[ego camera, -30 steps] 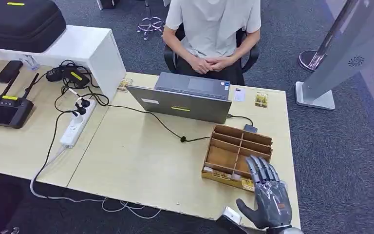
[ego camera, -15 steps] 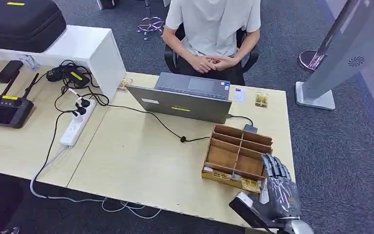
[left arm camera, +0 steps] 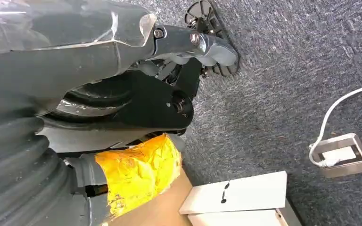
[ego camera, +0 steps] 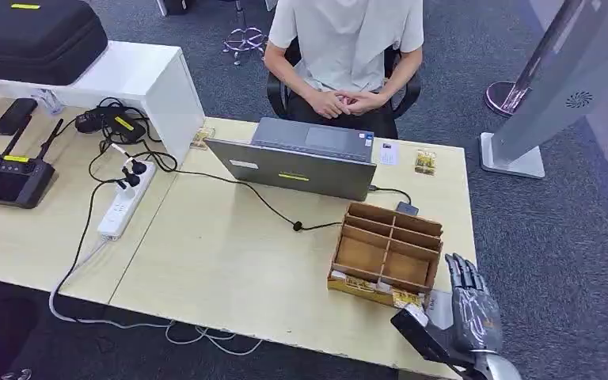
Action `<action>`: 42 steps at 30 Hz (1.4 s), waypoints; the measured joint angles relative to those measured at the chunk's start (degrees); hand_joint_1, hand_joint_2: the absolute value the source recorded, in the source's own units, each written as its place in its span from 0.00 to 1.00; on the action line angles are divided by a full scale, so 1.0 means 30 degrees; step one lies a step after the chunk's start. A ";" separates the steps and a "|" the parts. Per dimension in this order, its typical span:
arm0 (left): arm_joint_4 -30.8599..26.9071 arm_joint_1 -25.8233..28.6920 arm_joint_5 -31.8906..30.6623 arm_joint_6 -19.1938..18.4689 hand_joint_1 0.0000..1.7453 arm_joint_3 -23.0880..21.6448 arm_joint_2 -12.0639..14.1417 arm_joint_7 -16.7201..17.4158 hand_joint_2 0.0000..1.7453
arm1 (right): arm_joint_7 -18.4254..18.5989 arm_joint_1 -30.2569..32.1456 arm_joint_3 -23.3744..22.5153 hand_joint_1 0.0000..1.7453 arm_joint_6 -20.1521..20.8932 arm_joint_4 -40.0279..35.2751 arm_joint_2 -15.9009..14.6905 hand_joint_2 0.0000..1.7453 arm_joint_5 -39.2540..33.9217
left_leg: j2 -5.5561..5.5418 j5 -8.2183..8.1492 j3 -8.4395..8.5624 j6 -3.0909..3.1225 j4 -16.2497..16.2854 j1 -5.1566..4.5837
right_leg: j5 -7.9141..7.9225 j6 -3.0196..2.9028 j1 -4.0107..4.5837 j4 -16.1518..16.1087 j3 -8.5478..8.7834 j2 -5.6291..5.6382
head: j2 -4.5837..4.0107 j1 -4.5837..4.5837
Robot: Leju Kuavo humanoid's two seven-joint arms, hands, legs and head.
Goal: Pass the card to the sensor for recognition and then transmit it.
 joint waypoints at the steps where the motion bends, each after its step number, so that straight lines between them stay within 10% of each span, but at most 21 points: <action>1: 0.0000 0.0001 -0.0007 0.0000 0.00 0.0008 0.0000 0.0000 1.00 | -0.0066 0.0009 -0.0022 0.00 0.0000 -0.0007 0.0059 1.00 0.0008 | 0.0000 0.0000 0.0000 0.0000 0.0000 0.0000 | 0.0000 0.0000 0.0000 0.0000 0.0000 0.0000 | 0.0000 0.0007; 42: 0.0000 0.0015 -0.0488 0.0000 0.00 0.0795 -0.0131 0.0087 1.00 | -0.0095 0.1222 0.3133 0.00 0.0167 -0.0393 0.0693 1.00 -0.1158 | -0.0001 -0.0001 -0.0002 -0.0001 -0.0002 0.0006 | -0.0003 -0.0002 0.0006 0.0000 0.0000 0.0000 | 0.0000 0.0007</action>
